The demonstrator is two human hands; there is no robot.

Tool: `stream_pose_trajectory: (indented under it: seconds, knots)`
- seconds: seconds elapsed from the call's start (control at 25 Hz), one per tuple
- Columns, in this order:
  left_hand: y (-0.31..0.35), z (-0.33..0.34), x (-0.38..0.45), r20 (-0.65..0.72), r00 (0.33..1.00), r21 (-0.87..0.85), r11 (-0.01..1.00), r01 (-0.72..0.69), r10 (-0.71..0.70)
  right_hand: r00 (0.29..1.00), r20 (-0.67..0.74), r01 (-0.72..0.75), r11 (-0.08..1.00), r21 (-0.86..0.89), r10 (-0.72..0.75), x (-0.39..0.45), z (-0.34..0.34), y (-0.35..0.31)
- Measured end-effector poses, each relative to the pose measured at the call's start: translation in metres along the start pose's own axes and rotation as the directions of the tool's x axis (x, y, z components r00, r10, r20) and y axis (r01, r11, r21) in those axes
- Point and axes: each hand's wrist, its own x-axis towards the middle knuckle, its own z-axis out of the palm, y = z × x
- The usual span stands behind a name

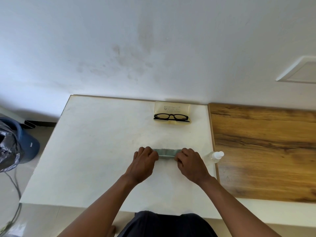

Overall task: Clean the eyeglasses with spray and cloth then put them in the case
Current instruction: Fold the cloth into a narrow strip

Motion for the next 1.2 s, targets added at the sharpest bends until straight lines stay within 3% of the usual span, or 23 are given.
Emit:
stream_pose_trajectory:
  seconds: [0.12, 0.24, 0.44, 1.0, 1.12, 1.2]
  knots:
    - [-0.003, 0.003, 0.008, 0.029, 0.980, -0.133, 0.971, 0.197, -0.195, 0.977, 0.120, -0.197, 0.958, 0.210, 0.175, 0.009, 0.002, 0.004]
    - [-0.004, 0.002, 0.013, 0.022, 0.930, -0.312, 0.882, 0.354, -0.366, 0.923, 0.158, -0.384, 0.820, 0.425, 0.350, 0.015, 0.003, 0.007]
    - [-0.005, 0.004, 0.018, 0.003, 0.864, -0.402, 0.791, 0.462, -0.503, 0.855, 0.147, -0.494, 0.697, 0.520, 0.497, 0.018, 0.009, 0.008]
    - [-0.003, 0.011, 0.021, -0.085, 0.793, -0.418, 0.744, 0.521, -0.603, 0.793, 0.034, -0.558, 0.702, 0.442, 0.609, 0.025, 0.018, 0.004]
    - [0.001, 0.013, 0.018, -0.121, 0.779, -0.368, 0.756, 0.541, -0.615, 0.822, -0.104, -0.500, 0.797, 0.339, 0.560, 0.017, 0.017, -0.006]
    - [0.002, 0.015, 0.016, -0.109, 0.756, -0.327, 0.742, 0.586, -0.645, 0.890, -0.217, -0.370, 0.913, 0.172, 0.401, 0.009, 0.019, -0.014]
